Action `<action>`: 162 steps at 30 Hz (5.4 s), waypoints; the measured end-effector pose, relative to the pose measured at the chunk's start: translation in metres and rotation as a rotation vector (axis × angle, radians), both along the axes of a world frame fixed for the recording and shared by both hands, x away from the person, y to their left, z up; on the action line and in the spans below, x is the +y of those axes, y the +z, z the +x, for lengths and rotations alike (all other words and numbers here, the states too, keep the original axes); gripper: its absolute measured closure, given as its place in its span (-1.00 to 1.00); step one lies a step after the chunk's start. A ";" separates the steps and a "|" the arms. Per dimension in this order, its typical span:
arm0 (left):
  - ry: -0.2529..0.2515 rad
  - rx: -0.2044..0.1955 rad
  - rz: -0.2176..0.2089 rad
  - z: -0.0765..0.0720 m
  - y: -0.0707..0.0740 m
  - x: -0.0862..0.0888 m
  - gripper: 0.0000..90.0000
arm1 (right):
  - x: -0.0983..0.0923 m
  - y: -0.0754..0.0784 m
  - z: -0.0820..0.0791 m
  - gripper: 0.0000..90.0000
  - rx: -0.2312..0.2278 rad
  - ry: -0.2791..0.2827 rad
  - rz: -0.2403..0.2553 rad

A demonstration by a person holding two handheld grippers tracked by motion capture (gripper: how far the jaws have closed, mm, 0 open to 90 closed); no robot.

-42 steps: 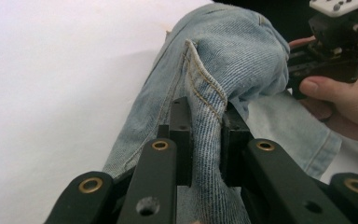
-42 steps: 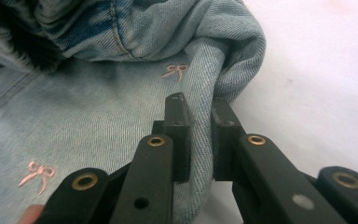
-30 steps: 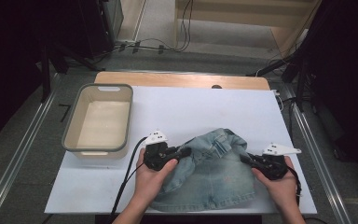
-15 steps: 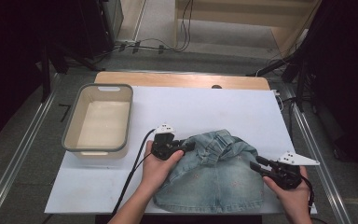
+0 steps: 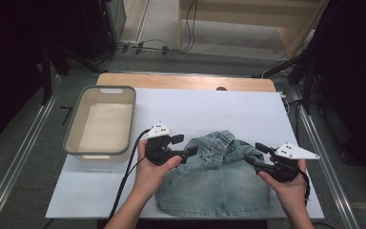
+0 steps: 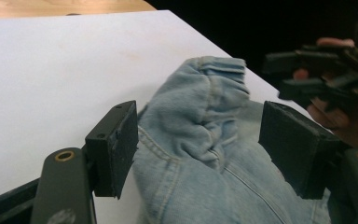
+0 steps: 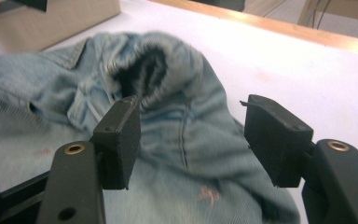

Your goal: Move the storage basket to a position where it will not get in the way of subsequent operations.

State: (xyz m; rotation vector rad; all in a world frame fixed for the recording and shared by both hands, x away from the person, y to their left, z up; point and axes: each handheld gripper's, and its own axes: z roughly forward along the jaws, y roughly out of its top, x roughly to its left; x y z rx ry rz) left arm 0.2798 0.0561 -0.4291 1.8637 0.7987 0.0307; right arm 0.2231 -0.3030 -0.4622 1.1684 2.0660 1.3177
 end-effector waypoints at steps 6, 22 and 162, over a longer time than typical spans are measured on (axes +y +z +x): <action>-0.054 0.004 0.014 -0.015 -0.006 -0.011 -0.42 | 0.013 0.010 0.022 -0.21 0.002 0.011 0.018; -0.053 -0.028 0.174 -0.021 -0.043 -0.025 0.06 | 0.017 -0.021 0.026 0.12 0.037 0.037 0.003; 0.075 -0.010 0.112 -0.018 -0.079 0.057 -1.00 | 0.018 -0.009 0.046 -0.30 -0.003 -0.054 -0.062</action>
